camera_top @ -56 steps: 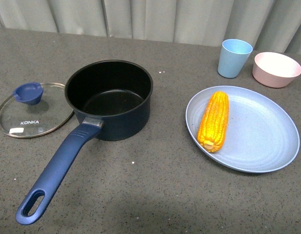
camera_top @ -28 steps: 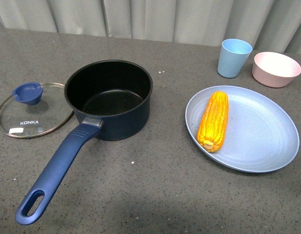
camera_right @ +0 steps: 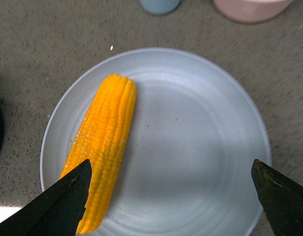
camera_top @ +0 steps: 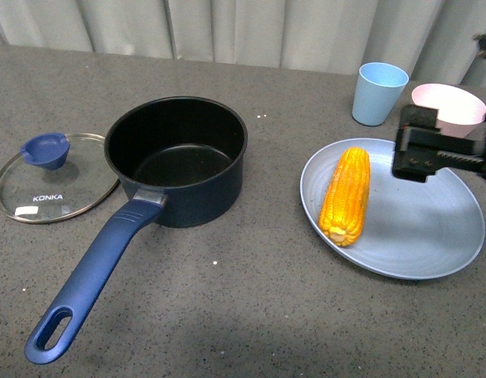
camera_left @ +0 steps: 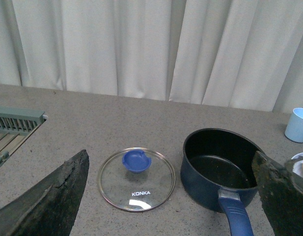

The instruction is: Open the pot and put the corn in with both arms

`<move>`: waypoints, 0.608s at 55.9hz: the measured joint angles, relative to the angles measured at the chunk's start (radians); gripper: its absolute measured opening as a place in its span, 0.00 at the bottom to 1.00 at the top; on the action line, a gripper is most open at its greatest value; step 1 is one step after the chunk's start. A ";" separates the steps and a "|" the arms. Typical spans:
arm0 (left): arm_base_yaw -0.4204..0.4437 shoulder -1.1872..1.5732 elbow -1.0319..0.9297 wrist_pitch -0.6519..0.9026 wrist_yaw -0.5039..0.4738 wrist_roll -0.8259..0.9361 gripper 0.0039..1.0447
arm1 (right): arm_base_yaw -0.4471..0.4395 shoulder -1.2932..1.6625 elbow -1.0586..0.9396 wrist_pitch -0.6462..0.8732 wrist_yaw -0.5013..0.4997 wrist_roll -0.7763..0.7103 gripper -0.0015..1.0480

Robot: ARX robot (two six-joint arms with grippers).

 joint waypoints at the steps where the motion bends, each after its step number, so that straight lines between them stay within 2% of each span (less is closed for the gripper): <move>1: 0.000 0.000 0.000 0.000 0.000 0.000 0.94 | 0.009 0.018 0.014 -0.010 0.005 0.021 0.91; 18: 0.000 0.000 0.000 0.000 0.000 0.000 0.94 | 0.095 0.184 0.180 -0.114 0.003 0.219 0.91; 34: 0.000 0.000 0.000 0.000 0.000 0.000 0.94 | 0.130 0.285 0.286 -0.186 0.002 0.327 0.91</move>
